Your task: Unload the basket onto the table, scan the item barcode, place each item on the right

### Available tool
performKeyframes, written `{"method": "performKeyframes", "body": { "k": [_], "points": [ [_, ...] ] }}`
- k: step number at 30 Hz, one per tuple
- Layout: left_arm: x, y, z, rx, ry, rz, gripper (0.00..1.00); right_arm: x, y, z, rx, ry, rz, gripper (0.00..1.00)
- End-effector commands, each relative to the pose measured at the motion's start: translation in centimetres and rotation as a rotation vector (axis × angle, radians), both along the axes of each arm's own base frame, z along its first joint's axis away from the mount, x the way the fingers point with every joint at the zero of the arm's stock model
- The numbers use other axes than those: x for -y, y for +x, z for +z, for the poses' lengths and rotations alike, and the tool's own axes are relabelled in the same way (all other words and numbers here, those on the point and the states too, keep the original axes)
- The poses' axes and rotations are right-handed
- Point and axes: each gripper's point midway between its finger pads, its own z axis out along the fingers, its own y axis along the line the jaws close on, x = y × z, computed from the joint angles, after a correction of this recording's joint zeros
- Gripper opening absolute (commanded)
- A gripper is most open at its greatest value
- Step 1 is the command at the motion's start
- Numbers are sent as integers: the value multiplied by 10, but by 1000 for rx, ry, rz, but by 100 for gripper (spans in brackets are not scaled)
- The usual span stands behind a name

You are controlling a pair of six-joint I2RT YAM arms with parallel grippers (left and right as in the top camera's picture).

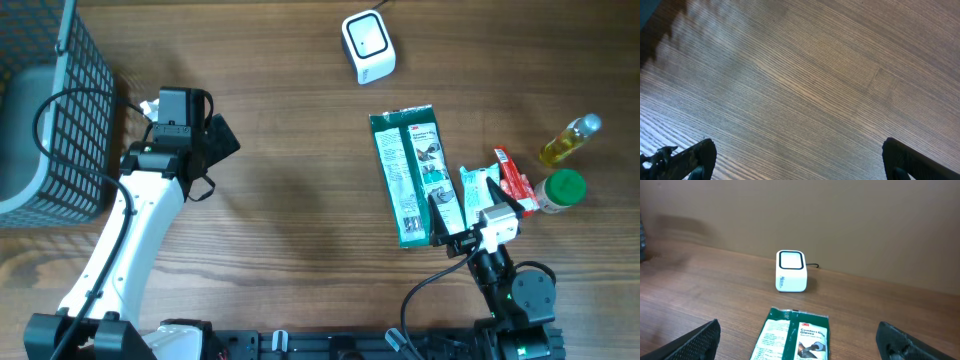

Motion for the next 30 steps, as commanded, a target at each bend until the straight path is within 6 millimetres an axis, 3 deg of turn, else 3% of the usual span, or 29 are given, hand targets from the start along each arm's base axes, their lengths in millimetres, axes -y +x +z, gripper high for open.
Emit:
{"method": "performKeyframes", "body": {
  "k": [1, 5, 8, 13, 16, 19, 22, 30],
  "points": [
    [-3, 1, 15, 46, 9, 6, 100, -2, -1, 3, 15, -9, 12, 100],
    [-4, -5, 56, 173, -2, 7, 100, -2, -1, 3, 15, -9, 12, 100],
    [-13, -16, 98, 304, 21, 36, 100, -2, -1, 3, 15, -9, 12, 100],
    [-28, -66, 186, 607, 33, 91, 100, -2, -1, 3, 15, -9, 12, 100],
    [-31, -104, 217, 733, 12, 94, 100, -2, -1, 3, 15, -9, 12, 100],
    [-32, -139, 221, 766, -1, 85, 100, -2, -1, 3, 15, -9, 12, 100],
    [-35, -166, 211, 741, 3, 84, 100, -2, -1, 3, 15, -9, 12, 99],
    [-34, -202, 193, 818, -30, 75, 100, -2, -1, 3, 15, -9, 12, 100]
  ]
}}
